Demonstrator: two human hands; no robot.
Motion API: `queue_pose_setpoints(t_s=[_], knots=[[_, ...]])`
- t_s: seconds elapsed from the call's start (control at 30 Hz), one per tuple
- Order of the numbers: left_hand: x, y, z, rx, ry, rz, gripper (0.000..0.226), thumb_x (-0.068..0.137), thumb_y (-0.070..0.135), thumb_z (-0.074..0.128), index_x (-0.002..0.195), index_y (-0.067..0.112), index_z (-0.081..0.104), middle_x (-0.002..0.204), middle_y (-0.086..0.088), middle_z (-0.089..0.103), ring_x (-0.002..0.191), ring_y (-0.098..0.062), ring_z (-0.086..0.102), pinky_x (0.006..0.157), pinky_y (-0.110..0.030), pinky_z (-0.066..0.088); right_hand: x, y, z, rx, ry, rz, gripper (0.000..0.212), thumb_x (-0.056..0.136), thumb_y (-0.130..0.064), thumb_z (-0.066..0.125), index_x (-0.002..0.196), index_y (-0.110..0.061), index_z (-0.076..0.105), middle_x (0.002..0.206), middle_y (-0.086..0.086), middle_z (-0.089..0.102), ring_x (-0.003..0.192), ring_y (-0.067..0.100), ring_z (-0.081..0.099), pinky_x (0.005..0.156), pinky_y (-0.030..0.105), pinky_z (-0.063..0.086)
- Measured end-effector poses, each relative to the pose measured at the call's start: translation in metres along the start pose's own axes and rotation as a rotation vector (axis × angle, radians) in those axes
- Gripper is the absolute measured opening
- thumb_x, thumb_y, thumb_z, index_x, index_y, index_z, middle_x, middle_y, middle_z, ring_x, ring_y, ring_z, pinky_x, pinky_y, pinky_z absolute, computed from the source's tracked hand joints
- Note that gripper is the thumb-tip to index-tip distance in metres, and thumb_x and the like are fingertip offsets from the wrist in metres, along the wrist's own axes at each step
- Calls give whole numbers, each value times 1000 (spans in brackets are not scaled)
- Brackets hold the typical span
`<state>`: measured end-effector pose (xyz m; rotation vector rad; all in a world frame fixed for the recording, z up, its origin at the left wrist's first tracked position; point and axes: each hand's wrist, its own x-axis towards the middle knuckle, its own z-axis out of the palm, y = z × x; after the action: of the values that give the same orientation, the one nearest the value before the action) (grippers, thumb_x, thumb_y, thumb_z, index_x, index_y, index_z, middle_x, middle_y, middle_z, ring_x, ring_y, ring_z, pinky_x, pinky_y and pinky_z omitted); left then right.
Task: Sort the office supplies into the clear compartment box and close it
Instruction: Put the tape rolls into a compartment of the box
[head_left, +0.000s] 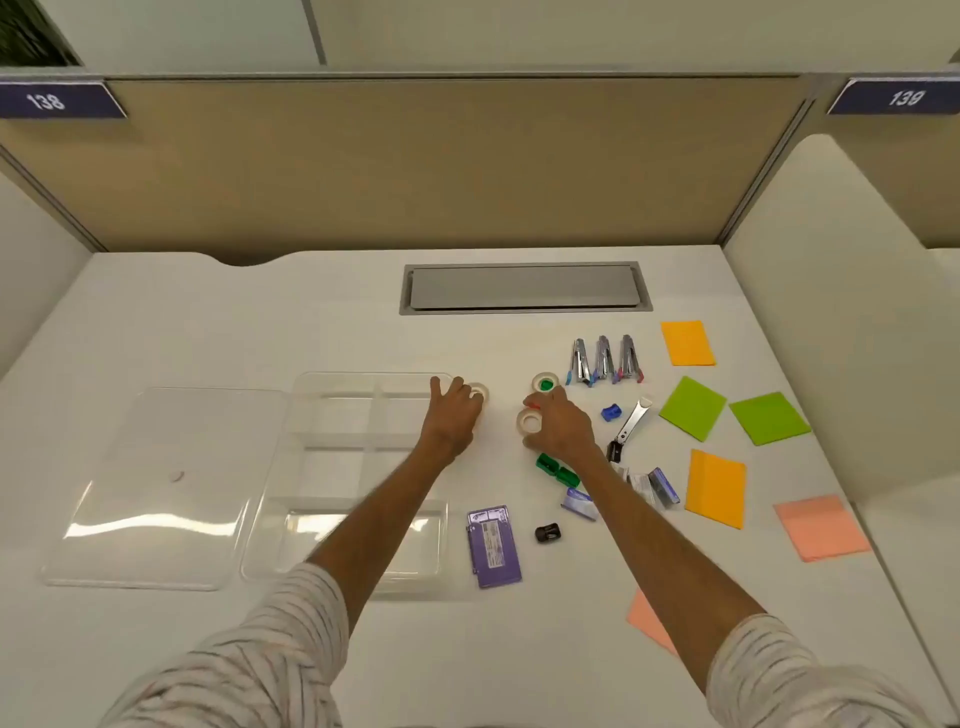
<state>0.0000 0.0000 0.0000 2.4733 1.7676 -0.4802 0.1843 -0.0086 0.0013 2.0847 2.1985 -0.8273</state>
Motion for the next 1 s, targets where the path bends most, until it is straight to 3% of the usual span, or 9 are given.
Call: queue_pose_setpoints(t_s=[0.33, 0.6, 0.83, 1.0], knots=[[-21, 9, 10, -31, 75, 31, 44, 98, 35, 40, 127, 4, 49, 133, -13, 54, 133, -25, 39, 114, -52, 23, -10, -6, 0, 56, 8, 17, 56, 77, -30, 77, 125, -16, 53, 133, 10, 45, 113, 28, 56, 95, 40, 48], [-36, -12, -9, -188, 303, 64, 39, 103, 33, 30, 129, 9, 48, 125, -9, 53, 118, -24, 46, 92, -38, 43, -19, -20, -10, 168, 92, 50, 55, 76, -37, 79, 119, -12, 55, 120, 8, 62, 108, 24, 59, 93, 40, 50], [-50, -53, -21, -135, 274, 55, 45, 106, 39, 23, 132, 10, 45, 127, -9, 52, 119, -25, 44, 91, -36, 44, -19, -64, -28, 208, 163, 6, 52, 77, -36, 78, 118, -11, 57, 118, 7, 63, 106, 24, 59, 88, 37, 48], [-62, -95, -25, -124, 243, -8, 46, 104, 44, 31, 130, 10, 47, 124, -8, 53, 120, -25, 44, 91, -36, 42, -13, -105, -31, 196, 191, -53, 51, 79, -34, 77, 120, -11, 57, 122, 7, 61, 109, 25, 57, 92, 38, 47]])
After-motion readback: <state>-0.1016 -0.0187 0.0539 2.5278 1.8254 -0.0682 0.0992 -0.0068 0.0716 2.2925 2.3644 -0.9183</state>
